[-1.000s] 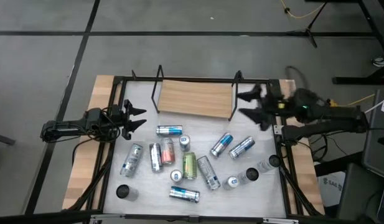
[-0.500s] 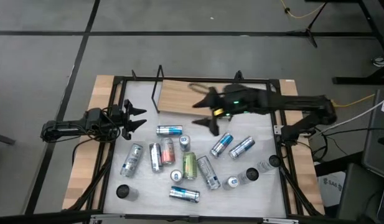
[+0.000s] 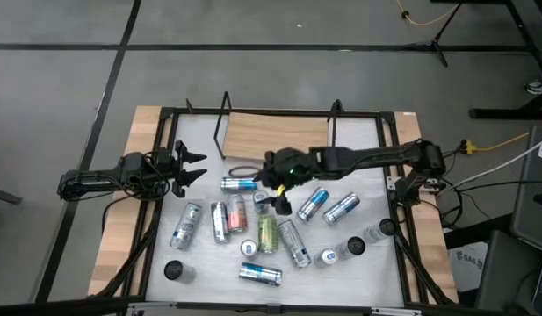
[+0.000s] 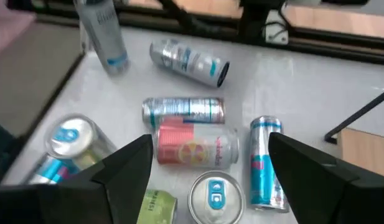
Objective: Place canned beverage on shelf
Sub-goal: Put the blue soda can on the shelf
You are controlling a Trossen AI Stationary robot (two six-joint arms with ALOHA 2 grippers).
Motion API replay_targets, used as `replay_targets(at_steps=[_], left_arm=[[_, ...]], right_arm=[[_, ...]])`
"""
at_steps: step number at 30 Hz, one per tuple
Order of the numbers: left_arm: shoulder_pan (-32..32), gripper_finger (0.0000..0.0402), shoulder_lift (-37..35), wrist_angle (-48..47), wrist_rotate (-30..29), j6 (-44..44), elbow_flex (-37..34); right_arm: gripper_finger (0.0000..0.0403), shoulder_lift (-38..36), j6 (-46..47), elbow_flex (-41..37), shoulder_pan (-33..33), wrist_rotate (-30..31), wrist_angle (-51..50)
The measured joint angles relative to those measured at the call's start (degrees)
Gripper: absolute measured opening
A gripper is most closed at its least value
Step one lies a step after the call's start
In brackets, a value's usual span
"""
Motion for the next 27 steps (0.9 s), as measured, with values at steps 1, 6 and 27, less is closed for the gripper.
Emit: replay_targets(at_steps=[1, 6, 27], left_arm=[[0.0, 0.0224, 0.0, 0.0, 0.0, 0.0, 0.0], [0.0, 0.0224, 0.0, 0.0, 0.0, 0.0, 0.0], [0.0, 0.0224, 0.0, 0.0, 0.0, 0.0, 0.0]], right_arm=[[0.0308, 0.8, -0.4, 0.0, 0.3, 0.7, 0.0], [0.0308, 3.9, -0.6, 0.0, 0.4, 2.4, -0.1], [0.0308, 6.1, -2.1, -0.6, 0.3, 6.1, -3.9]])
